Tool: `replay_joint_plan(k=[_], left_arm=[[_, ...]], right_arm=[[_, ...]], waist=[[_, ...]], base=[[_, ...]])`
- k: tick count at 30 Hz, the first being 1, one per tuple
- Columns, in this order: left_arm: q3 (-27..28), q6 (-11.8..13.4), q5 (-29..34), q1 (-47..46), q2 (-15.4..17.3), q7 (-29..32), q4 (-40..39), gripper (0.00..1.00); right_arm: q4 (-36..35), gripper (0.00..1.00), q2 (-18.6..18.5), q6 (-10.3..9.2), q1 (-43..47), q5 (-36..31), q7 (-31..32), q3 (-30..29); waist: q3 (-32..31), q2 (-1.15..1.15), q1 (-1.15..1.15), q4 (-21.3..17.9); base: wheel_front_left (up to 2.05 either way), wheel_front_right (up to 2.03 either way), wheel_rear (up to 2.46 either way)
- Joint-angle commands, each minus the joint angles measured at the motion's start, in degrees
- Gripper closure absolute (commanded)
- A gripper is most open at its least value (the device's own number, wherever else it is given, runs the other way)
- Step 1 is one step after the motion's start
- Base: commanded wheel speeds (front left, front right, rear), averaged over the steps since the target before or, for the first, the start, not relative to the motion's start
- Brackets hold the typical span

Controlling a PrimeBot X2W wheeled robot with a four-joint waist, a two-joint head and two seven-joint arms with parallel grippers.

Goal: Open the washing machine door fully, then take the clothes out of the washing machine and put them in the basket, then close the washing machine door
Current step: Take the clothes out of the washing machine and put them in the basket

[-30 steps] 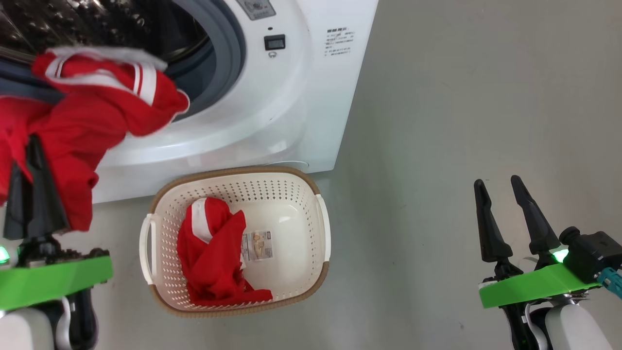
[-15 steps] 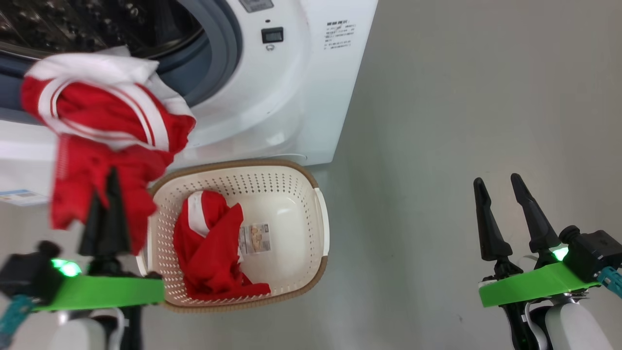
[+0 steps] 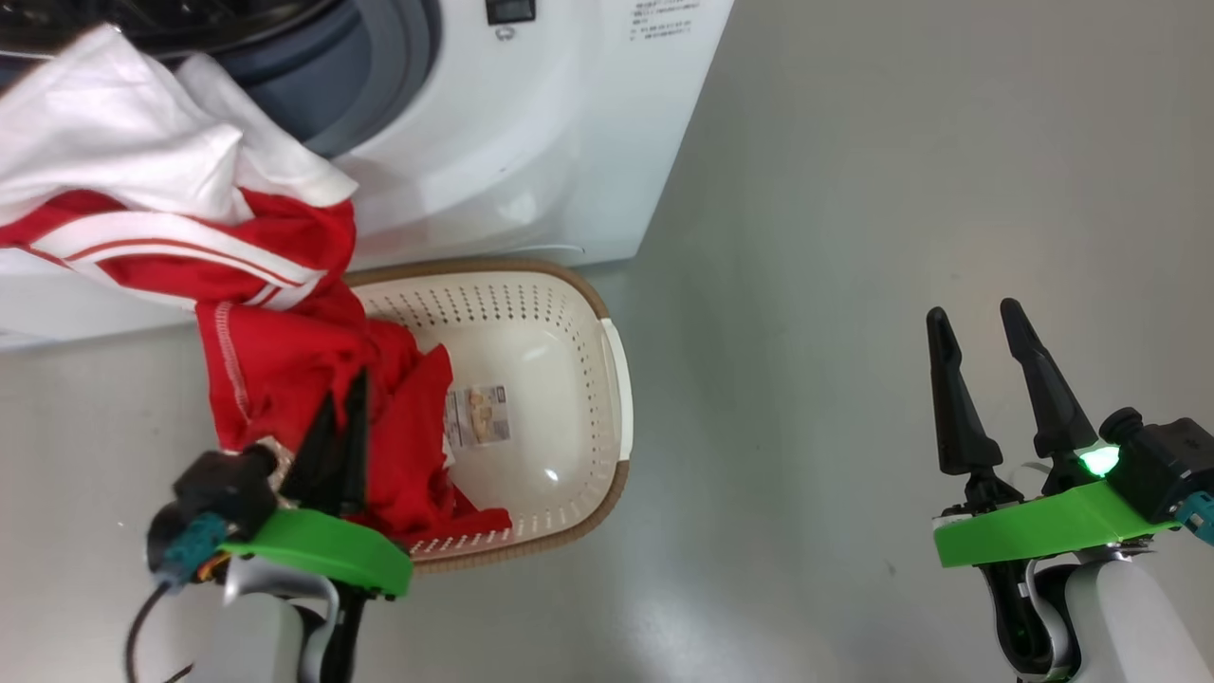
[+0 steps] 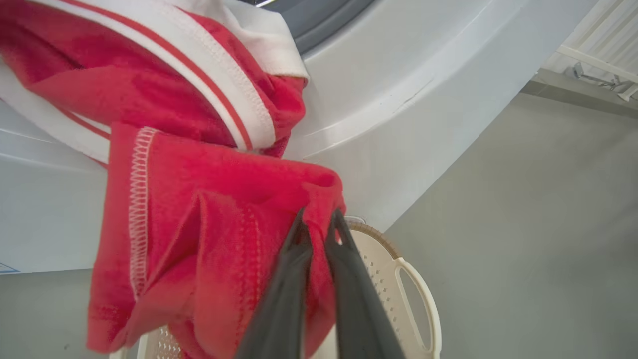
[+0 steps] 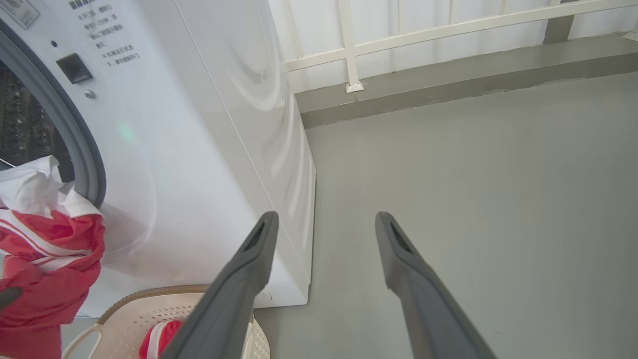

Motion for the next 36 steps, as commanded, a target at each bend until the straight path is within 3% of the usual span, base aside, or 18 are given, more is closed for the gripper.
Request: replay_joint_plan(k=[1, 18, 25, 31, 36], left_arm=[[-0.48, -0.32, 0.48, -0.93, 1.51, -0.29, 0.64, 1.0], [-7.33, -0.32, -1.17, -6.83, 3.83, -0.29, 12.15, 1.0], [-16.86, -0.32, -5.93, -10.02, 4.84, -0.29, 15.16, 1.0], [-28.56, -0.32, -14.39, -12.06, 6.44, -0.29, 15.67, 1.0], [-28.34, -0.32, -17.79, -14.14, 7.92, -0.29, 17.14, 1.0]], right_arm=[[-1.58, 0.0, -0.44, 0.42, -0.75, 0.8, -0.37, 1.56], [-2.32, 0.0, -0.44, 0.42, -3.75, 2.07, -0.37, 2.06], [-2.6, 0.0, -0.44, 0.42, -5.0, 2.22, -0.37, 2.61], [-2.97, 0.0, -0.44, 0.42, -5.68, 2.39, -0.37, 2.83], [-3.26, 0.0, -0.44, 0.42, -6.02, 2.35, -0.37, 2.52]], waist=[[2.13, 0.0, 0.0, -0.84], [8.96, 0.0, 0.0, -1.84], [12.05, 0.0, 0.0, -2.16], [14.07, 0.0, 0.0, -2.42], [15.1, 0.0, 0.0, -2.24]], base=[[0.0, 0.0, 0.0], [0.0, 0.0, 0.0], [0.0, 0.0, 0.0], [0.0, 0.0, 0.0], [0.0, 0.0, 0.0]])
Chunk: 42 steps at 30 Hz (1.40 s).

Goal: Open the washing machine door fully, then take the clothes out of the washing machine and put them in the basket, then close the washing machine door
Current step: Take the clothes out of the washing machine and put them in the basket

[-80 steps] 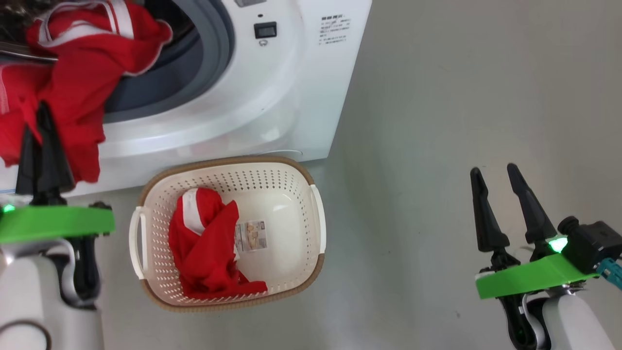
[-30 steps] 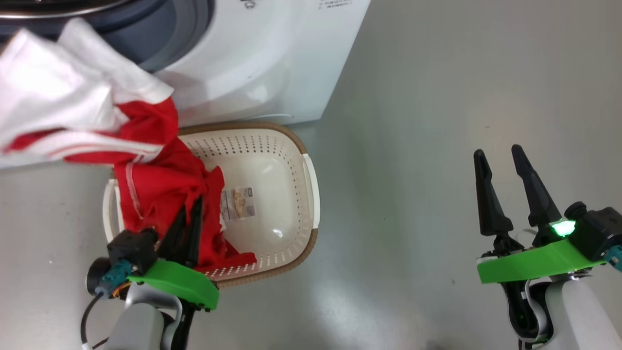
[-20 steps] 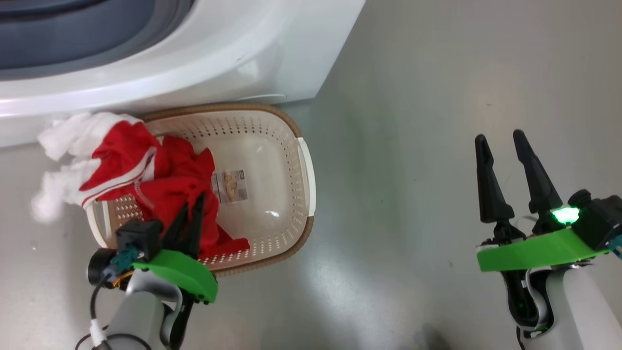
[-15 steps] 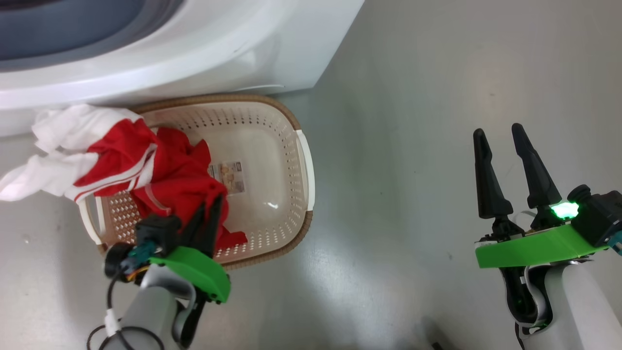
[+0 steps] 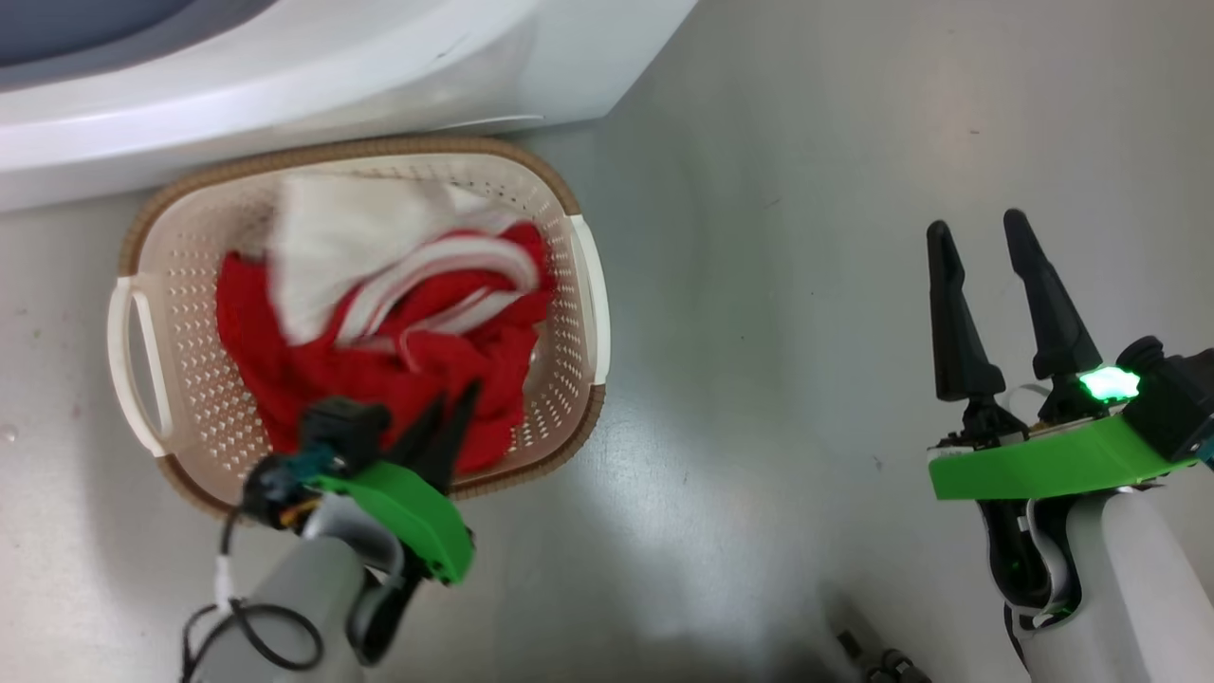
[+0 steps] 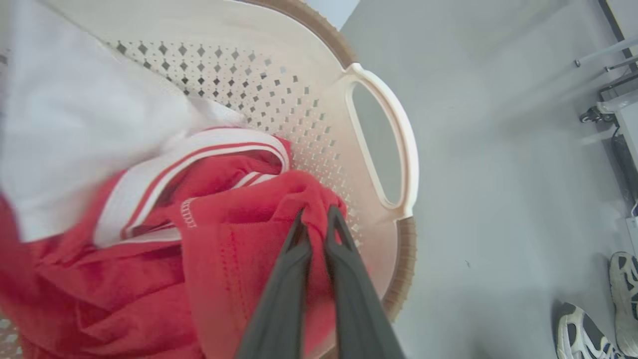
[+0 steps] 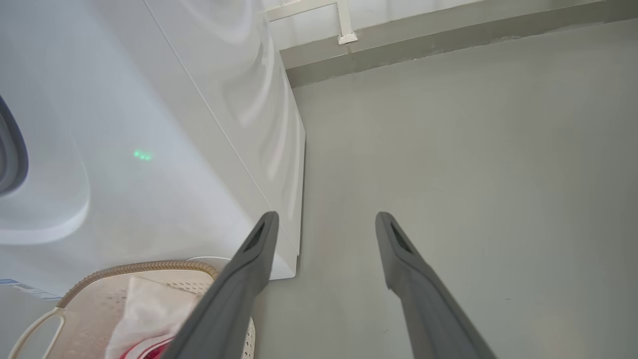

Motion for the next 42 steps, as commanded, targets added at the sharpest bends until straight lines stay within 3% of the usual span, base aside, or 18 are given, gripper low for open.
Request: replay_joint_plan(k=[1, 6, 8, 10, 11, 14, 15, 16, 29, 42], left_arm=[[2.66, -0.32, -0.1, 0.02, 1.49, -0.29, 0.19, 1.0], [6.26, -0.32, 1.09, -1.33, 1.76, -0.29, 2.53, 1.0], [7.43, -0.32, 1.64, -1.92, 1.86, -0.29, 2.95, 0.86], [8.87, -0.32, 2.29, -2.43, 1.84, -0.29, 3.52, 0.82], [9.5, -0.32, 2.48, -2.61, 1.73, -0.29, 3.91, 0.75], [11.21, -0.32, 3.4, -3.13, 1.4, -0.29, 4.75, 0.18], [11.65, -0.32, 3.63, -3.2, 1.23, -0.29, 4.91, 0.04], [12.03, -0.32, 3.92, -3.25, 1.1, -0.29, 4.99, 0.0], [17.08, -0.32, 6.07, -0.36, -0.21, -0.29, 3.2, 0.0], [26.57, -0.32, 10.64, 7.55, -1.14, -0.29, -5.83, 0.0]], right_arm=[[-1.55, 0.0, -0.41, 0.42, 0.2, 0.38, -0.36, 1.11], [-1.99, 0.0, -0.41, 0.42, -0.23, 0.24, -0.36, 1.04], [-2.14, 0.0, -0.41, 0.42, -0.42, 0.15, -0.36, 1.02], [-2.24, 0.0, -0.41, 0.42, -0.61, 0.04, -0.36, 1.01], [-2.27, 0.0, -0.41, 0.42, -0.69, -0.01, -0.36, 1.04], [-2.28, 0.0, -0.41, 0.42, -0.88, -0.15, -0.36, 1.11], [-2.25, 0.0, -0.41, 0.42, -0.93, -0.19, -0.36, 1.13], [-2.22, 0.0, -0.41, 0.42, -0.96, -0.23, -0.36, 1.13], [-0.89, 0.0, -0.41, 0.42, -0.26, -1.04, -0.36, 0.85], [1.17, 0.0, -0.41, 0.42, 2.35, -2.24, -0.36, 1.03]], waist=[[0.46, 0.0, 0.0, 0.1], [1.45, 0.0, 0.0, 0.2], [1.86, 0.0, 0.0, 0.31], [2.21, 0.0, 0.0, 0.46], [2.34, 0.0, 0.0, 0.51], [2.57, 0.0, 0.0, 0.63], [2.54, 0.0, 0.0, 0.66], [2.49, 0.0, 0.0, 0.68], [-3.03, 0.0, 0.0, 1.9], [-12.91, 0.0, 0.0, 3.2]], base=[[0.0, 0.0, 0.0], [0.0, 0.0, 0.0], [0.0, 0.0, 0.0], [0.0, 0.0, 0.0], [0.0, 0.0, 0.0], [0.0, 0.0, 0.0], [0.0, 0.0, 0.0], [0.0, 0.0, 0.0], [0.0, 0.0, 0.0], [0.0, 0.0, 0.0]])
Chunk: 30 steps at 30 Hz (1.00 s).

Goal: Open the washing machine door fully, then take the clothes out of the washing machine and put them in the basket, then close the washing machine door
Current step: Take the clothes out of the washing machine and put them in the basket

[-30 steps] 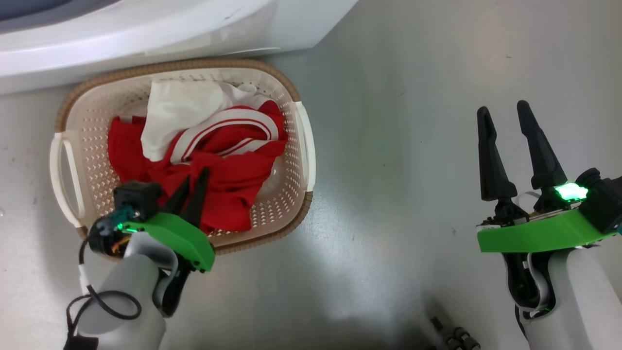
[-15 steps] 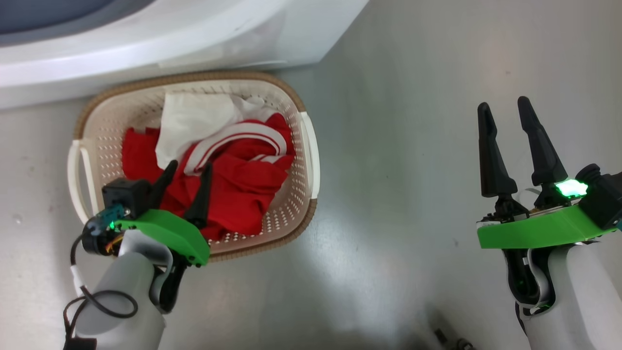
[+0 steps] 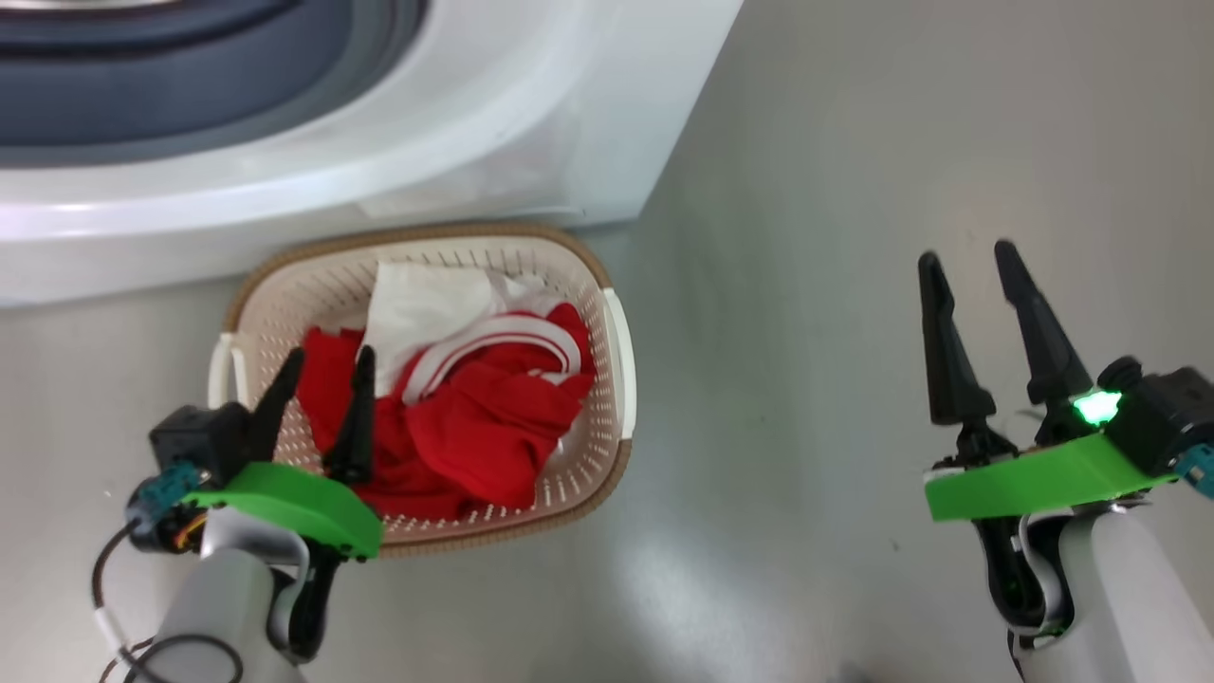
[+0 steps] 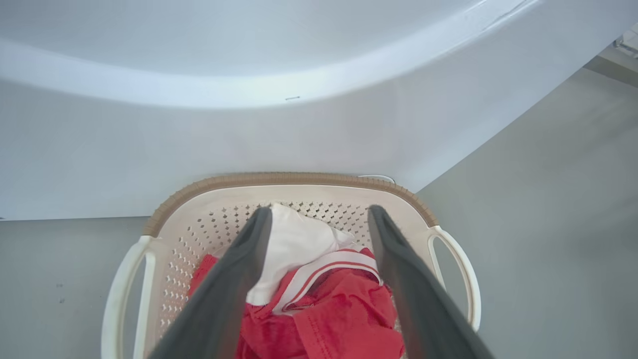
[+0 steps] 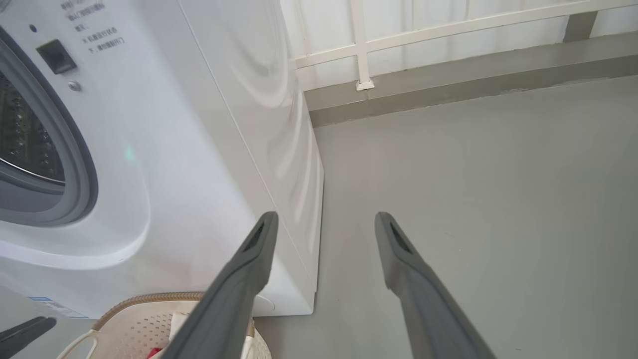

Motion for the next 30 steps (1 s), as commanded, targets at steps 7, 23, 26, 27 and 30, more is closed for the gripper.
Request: replay_joint_plan(k=[7, 23, 26, 27, 30], left_arm=[[6.22, -0.32, 3.97, 5.73, 0.6, -0.29, -6.38, 0.0], [12.11, -0.32, 7.96, 14.25, -1.42, -0.29, -16.1, 0.0], [12.85, -0.32, 8.46, 15.69, -1.64, -0.29, -17.81, 0.0], [12.98, -0.32, 8.57, 16.16, -1.72, -0.29, -18.39, 0.0], [13.04, -0.32, 8.56, 17.54, -1.92, -0.29, -19.92, 0.0]], right_arm=[[-0.21, 0.0, -0.22, 0.42, 3.49, -0.72, -0.36, 0.97], [0.83, 0.0, -0.22, 0.42, 9.79, -1.22, -0.36, -0.02], [0.87, 0.0, -0.22, 0.42, 10.88, -1.35, -0.36, -0.17], [0.89, 0.0, -0.22, 0.42, 11.25, -1.4, -0.36, -0.27], [0.97, 0.0, -0.22, 0.42, 12.27, -1.53, -0.36, -0.57]], waist=[[-7.4, 0.0, 0.0, 1.42], [-16.67, 0.0, 0.0, 2.62], [-17.96, 0.0, 0.0, 2.88], [-18.37, 0.0, 0.0, 2.98], [-19.56, 0.0, 0.0, 3.31]], base=[[0.0, 0.0, 0.0], [0.0, 0.0, 0.0], [0.0, 0.0, 0.0], [0.0, 0.0, 0.0], [0.0, 0.0, 0.0]])
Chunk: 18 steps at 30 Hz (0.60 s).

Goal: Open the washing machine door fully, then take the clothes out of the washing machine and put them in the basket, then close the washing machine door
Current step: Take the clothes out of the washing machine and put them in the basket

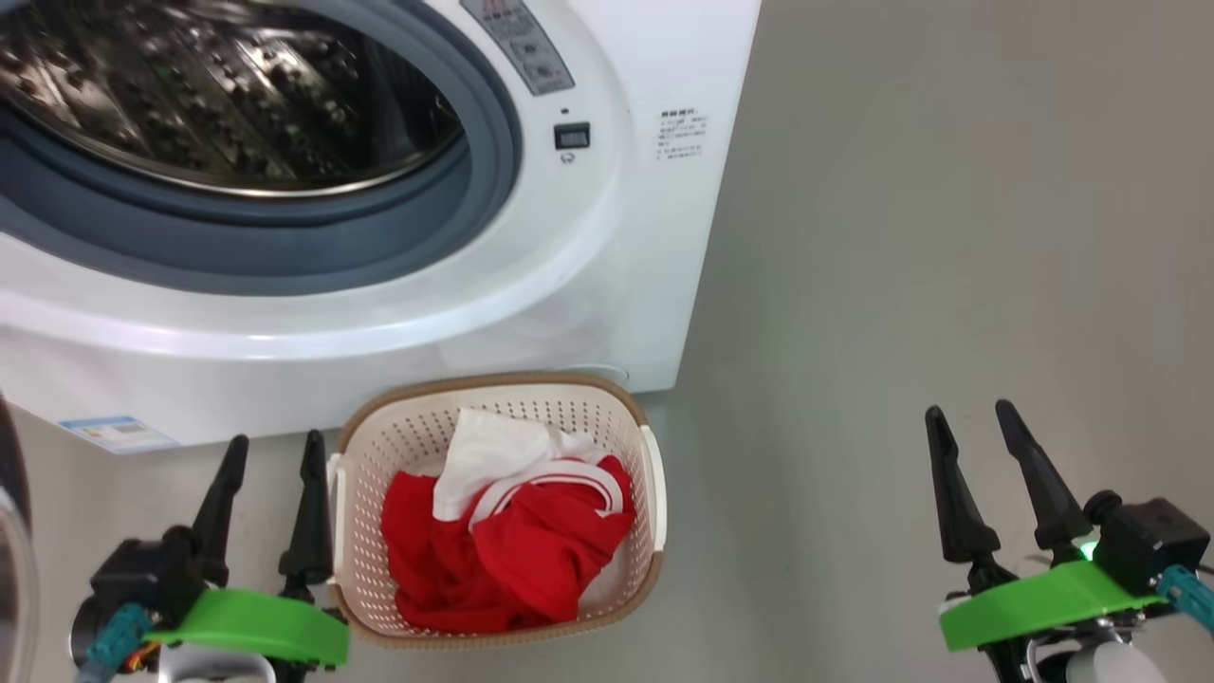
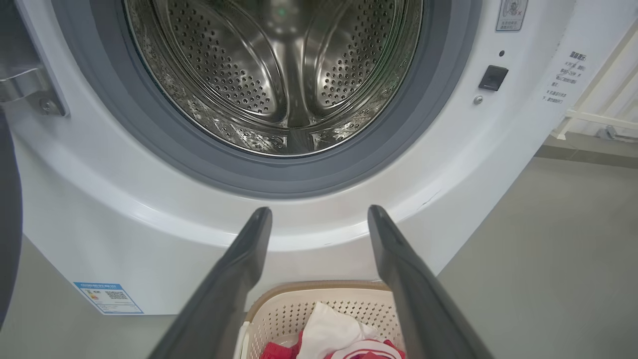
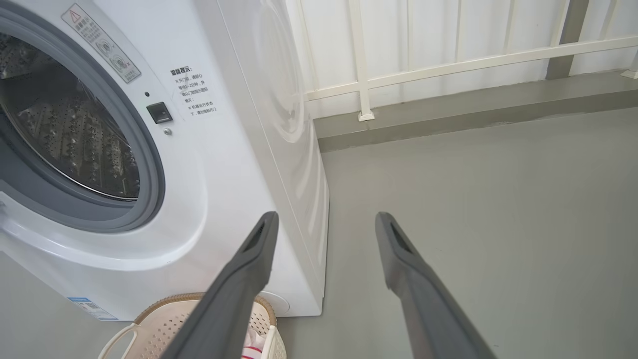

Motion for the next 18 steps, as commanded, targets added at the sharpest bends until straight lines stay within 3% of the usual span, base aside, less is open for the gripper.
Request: replay_joint_plan(k=[1, 18], left_arm=[[1.89, -0.32, 0.4, 1.12, 0.75, -0.29, -2.15, 0.0], [5.43, -0.32, 1.91, 10.86, 0.02, -0.29, -9.65, 0.0]], right_arm=[[-1.07, 0.0, -0.28, 0.43, 0.61, -0.32, -0.37, 1.07], [-1.28, 0.0, -0.28, 0.43, 5.22, -0.3, -0.37, 0.01]], waist=[[-1.63, 0.0, 0.0, 0.64], [-5.64, 0.0, 0.0, 0.14]], base=[[0.0, 0.0, 0.0], [0.0, 0.0, 0.0]])
